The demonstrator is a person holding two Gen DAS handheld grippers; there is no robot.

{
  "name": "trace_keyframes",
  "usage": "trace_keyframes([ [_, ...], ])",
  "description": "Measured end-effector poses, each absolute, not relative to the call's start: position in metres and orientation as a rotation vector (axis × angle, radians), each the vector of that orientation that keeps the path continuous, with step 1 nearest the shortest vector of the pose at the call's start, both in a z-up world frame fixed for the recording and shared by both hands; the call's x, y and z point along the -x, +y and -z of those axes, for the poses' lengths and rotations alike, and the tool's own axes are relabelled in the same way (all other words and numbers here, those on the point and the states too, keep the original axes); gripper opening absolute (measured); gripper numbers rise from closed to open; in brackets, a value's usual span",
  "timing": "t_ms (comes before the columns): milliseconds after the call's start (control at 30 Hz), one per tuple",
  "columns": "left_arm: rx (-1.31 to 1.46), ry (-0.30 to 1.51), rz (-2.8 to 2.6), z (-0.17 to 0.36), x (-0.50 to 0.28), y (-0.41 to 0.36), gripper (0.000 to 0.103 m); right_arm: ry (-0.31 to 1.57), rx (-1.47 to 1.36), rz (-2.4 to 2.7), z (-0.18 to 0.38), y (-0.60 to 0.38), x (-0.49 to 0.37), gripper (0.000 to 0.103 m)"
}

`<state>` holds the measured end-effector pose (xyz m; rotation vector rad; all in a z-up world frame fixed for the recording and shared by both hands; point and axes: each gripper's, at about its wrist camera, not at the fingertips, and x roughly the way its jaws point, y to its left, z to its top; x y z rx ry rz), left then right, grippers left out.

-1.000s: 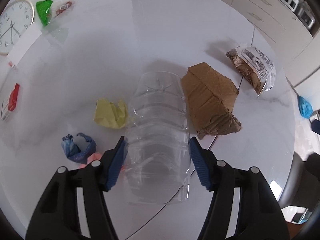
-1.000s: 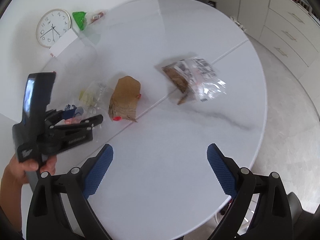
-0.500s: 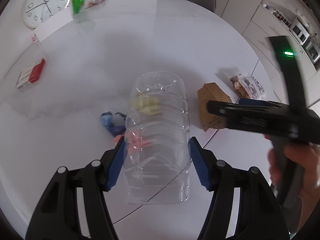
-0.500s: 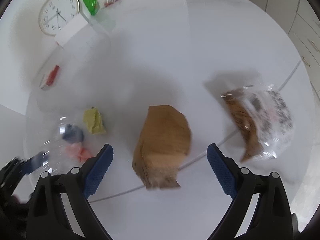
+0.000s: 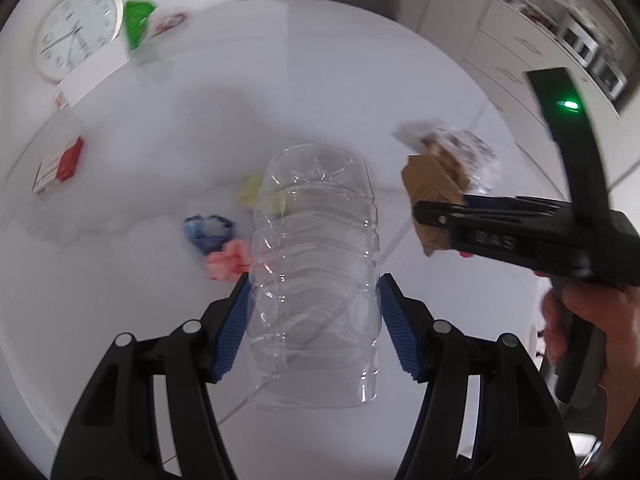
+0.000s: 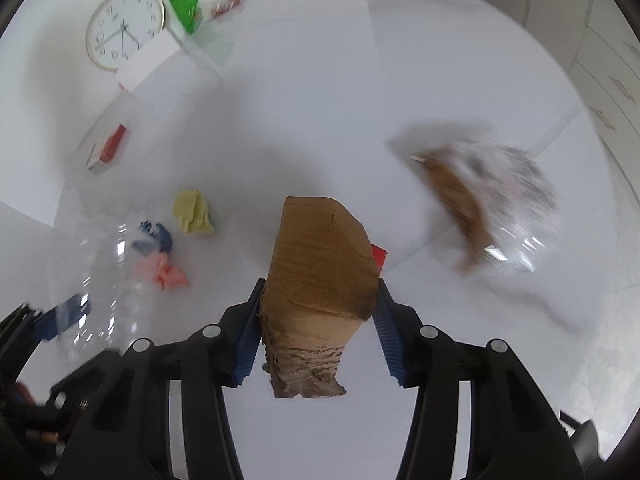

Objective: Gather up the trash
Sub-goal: 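Carry the bottle and brown bag over the wastebasket and open both tools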

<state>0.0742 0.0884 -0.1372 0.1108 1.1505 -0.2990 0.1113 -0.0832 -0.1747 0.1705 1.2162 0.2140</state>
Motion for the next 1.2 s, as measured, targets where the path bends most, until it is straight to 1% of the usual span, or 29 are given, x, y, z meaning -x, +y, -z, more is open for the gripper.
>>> trace_keyframes([
  [200,-0.173,1.122,0.445,0.122,-0.039,0.030,0.061,1.168,-0.237,-0.095,0.146,-0.162,-0.024,0.052],
  [400,-0.248,1.101,0.605,0.114,0.007,-0.036,0.061,1.163,-0.317,0.094,0.136,-0.240,0.070,0.052],
  [533,-0.300,1.092,0.689,0.113,0.036,-0.075,0.061,1.149,-0.361,0.176,0.135,-0.274,0.115,0.052],
  [700,-0.357,1.092,0.762,0.114,0.064,-0.113,0.061,1.122,-0.403,0.237,0.138,-0.300,0.151,0.052],
  [867,-0.464,1.121,0.868,0.133,0.095,-0.171,0.061,1.098,-0.420,0.322,0.139,-0.334,0.190,0.053],
  [1000,-0.514,1.170,0.970,0.162,0.114,-0.220,0.062,1.102,-0.430,0.393,0.146,-0.366,0.219,0.053],
  [1100,-0.538,1.237,1.009,0.195,0.122,-0.256,0.062,1.108,-0.453,0.428,0.154,-0.389,0.239,0.053],
  [1133,-0.545,1.253,1.007,0.202,0.123,-0.262,0.063,1.111,-0.462,0.437,0.157,-0.397,0.246,0.054],
  [1200,-0.564,1.275,0.988,0.213,0.127,-0.274,0.069,1.114,-0.477,0.443,0.161,-0.405,0.251,0.054],
])
